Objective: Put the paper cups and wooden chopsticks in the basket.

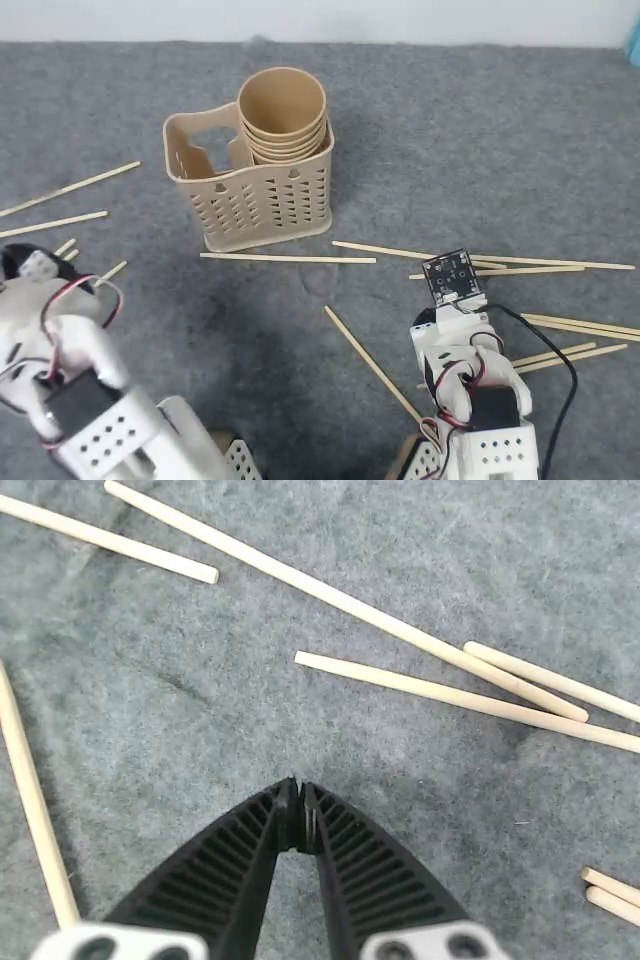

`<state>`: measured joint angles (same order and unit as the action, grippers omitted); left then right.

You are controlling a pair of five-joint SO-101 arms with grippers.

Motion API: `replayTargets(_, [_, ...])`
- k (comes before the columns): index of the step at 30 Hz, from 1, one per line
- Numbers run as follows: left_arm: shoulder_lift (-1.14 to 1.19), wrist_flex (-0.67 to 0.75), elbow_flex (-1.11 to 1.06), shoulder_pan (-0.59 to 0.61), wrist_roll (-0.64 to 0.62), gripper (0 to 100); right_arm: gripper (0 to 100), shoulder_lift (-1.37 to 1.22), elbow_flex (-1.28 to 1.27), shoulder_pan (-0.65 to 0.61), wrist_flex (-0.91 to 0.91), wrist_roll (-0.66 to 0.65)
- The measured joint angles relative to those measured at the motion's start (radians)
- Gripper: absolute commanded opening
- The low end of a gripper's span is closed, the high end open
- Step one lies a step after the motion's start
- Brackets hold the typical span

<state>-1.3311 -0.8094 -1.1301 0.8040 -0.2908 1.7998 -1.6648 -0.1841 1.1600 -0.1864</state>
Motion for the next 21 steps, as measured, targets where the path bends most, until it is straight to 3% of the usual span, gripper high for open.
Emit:
replayTargets(6, [0.167, 0.094, 0.017, 0.025, 0.103, 1, 0.8, 0.000, 0.000, 0.000, 0.000, 0.000])
replayTargets(10, [0.382, 0.089, 0.167, 0.025, 0.184, 1, 0.8, 0.000, 0.000, 0.000, 0.000, 0.000])
replayTargets(21, [1.244, -0.239, 0.973, -0.005, 0.334, 1, 0.8, 0.000, 0.000, 0.000, 0.000, 0.000])
